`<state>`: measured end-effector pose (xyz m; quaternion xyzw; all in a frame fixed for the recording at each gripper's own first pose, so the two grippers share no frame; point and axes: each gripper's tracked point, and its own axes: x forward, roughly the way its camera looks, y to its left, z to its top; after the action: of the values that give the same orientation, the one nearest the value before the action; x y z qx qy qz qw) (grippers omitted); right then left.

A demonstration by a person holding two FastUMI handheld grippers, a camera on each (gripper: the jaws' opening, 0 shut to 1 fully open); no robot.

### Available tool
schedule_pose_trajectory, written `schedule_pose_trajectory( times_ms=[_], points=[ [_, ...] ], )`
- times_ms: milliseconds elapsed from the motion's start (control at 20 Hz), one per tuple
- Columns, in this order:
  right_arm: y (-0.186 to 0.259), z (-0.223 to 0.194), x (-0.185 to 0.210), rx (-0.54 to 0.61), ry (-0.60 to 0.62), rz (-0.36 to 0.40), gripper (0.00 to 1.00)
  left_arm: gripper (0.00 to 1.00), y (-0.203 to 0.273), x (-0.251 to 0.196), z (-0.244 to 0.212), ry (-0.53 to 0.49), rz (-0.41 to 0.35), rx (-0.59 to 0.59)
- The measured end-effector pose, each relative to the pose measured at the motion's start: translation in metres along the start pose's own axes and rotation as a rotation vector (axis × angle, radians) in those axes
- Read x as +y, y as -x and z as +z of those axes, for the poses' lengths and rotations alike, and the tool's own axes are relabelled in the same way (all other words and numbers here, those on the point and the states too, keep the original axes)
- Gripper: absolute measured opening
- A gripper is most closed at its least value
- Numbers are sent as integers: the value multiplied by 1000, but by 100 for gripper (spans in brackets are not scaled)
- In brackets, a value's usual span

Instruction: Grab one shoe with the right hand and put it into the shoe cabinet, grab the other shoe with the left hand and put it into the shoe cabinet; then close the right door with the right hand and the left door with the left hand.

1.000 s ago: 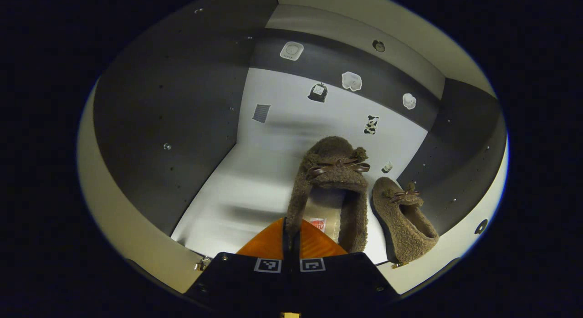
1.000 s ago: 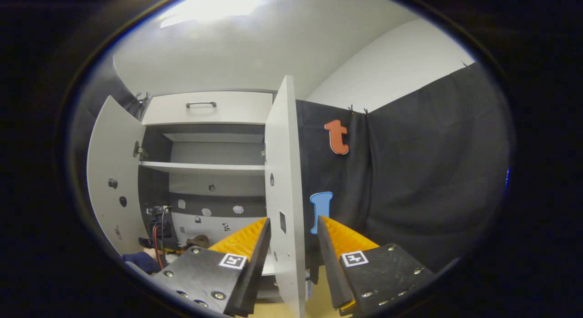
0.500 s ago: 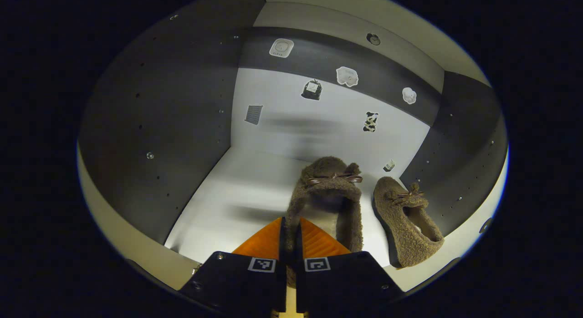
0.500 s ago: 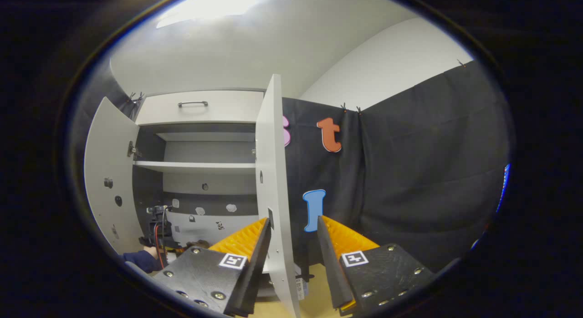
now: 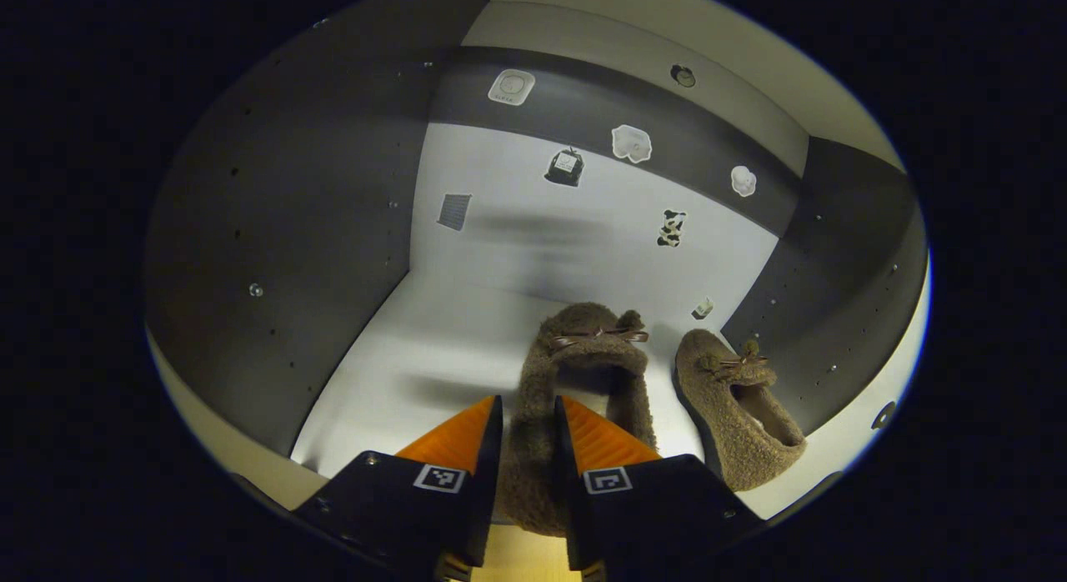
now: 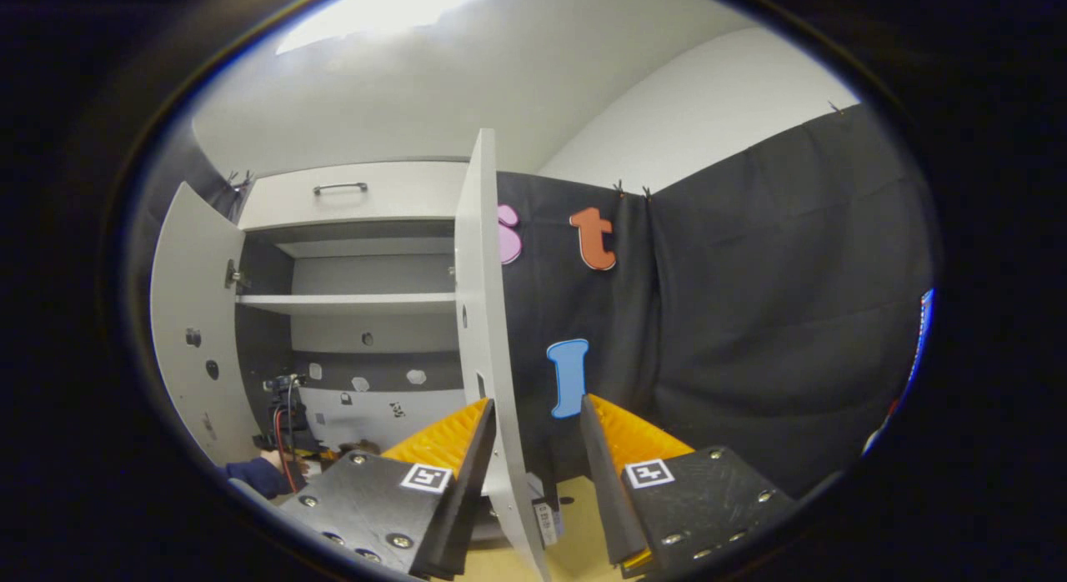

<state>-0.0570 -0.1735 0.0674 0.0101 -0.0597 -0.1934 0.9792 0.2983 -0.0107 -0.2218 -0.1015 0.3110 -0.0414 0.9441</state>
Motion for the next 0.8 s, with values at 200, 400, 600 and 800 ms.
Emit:
schedule_pose_trajectory(
  times_ms=[200, 400, 600, 800],
  points=[
    [-4, -3, 0, 6, 0, -1, 61, 52, 11, -4, 9, -22, -13, -35],
    [-11, -5, -14, 8, 11, -29, 61, 61, 37, -13, 36, -87, -25, -141],
    [-21, -13, -35, 29, 2, -72, 63, 60, 84, -33, 67, -144, -76, -273],
    [-34, -28, -45, 70, -25, -81, 70, 67, 138, -51, 92, -176, -131, -379]
  ],
)
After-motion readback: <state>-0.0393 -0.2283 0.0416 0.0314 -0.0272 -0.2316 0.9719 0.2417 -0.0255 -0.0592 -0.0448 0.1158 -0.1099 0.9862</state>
